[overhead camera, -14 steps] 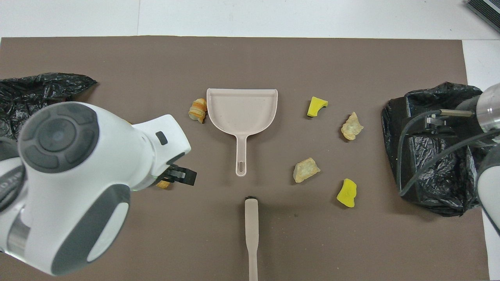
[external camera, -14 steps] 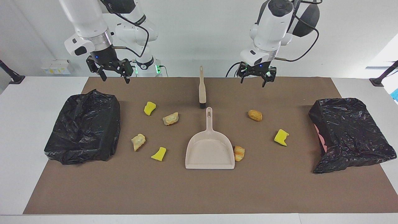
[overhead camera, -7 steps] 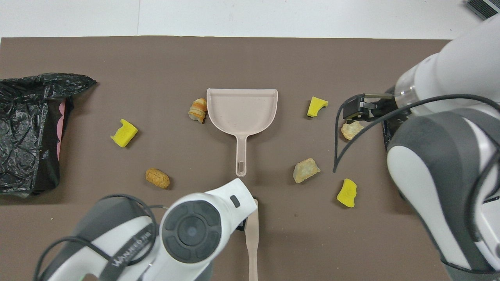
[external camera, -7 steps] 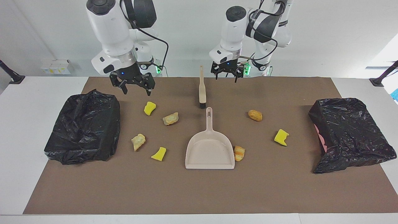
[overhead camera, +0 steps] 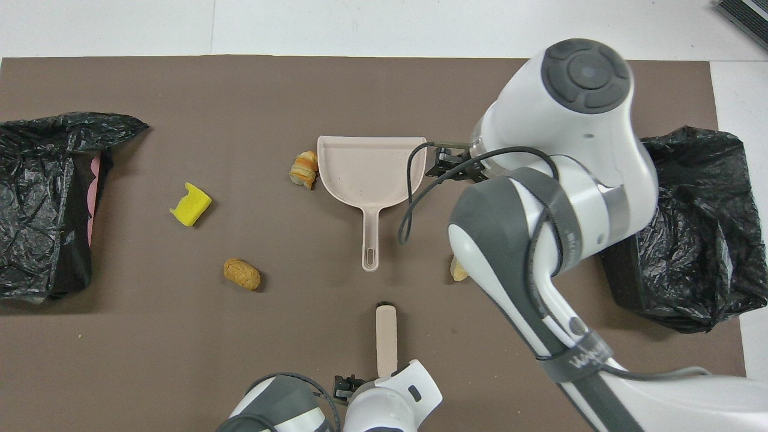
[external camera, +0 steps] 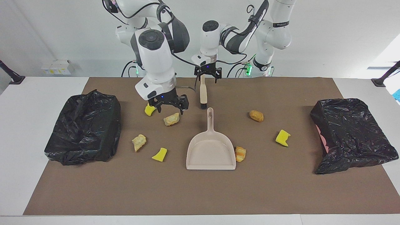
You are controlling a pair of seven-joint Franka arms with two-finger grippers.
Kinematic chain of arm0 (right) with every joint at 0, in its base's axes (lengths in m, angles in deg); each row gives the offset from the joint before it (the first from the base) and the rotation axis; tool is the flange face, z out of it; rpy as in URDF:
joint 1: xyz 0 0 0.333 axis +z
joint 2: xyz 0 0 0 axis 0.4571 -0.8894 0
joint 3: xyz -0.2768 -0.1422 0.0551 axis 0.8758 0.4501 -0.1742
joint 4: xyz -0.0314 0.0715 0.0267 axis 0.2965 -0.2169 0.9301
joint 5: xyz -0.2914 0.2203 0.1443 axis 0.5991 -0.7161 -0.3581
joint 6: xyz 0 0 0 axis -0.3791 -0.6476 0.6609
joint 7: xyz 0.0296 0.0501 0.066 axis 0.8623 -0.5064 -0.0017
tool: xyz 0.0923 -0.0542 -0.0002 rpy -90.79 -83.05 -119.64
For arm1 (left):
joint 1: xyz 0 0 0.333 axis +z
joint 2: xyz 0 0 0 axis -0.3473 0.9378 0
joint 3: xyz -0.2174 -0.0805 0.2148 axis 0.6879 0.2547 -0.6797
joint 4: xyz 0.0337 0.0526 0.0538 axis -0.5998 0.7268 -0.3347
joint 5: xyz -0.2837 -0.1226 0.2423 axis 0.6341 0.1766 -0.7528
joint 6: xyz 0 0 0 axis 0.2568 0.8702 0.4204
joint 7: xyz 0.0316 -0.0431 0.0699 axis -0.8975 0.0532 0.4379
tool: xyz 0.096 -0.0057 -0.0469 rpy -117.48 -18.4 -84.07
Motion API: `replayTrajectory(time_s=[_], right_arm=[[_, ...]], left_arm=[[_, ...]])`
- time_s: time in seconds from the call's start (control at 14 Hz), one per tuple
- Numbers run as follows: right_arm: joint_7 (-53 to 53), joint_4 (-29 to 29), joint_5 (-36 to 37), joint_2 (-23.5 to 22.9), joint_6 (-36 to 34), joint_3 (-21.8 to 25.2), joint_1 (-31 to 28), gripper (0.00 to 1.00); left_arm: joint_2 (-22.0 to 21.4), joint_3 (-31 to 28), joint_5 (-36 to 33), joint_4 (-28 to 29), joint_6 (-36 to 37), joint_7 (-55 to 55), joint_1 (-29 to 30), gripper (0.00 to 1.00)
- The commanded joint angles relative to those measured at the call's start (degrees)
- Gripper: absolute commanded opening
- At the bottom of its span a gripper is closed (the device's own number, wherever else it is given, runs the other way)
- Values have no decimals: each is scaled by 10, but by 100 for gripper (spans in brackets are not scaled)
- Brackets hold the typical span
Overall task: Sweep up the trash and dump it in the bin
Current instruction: 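Grasp the dustpan handle with the right gripper and lift it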
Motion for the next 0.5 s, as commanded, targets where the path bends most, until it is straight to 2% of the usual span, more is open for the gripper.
replayTrajectory(time_s=[0.0, 0.21, 0.43], right_arm=[[38, 25, 0, -47, 29, -1, 28, 100], [65, 24, -9, -89, 53, -10, 51, 100], [96, 14, -26, -117, 113, -15, 92, 100]], left_arm=[[3, -13, -1, 35, -51, 53, -52, 100], [19, -12, -1, 33, -56, 67, -57, 100], [18, -12, -1, 28, -45, 69, -56, 100]])
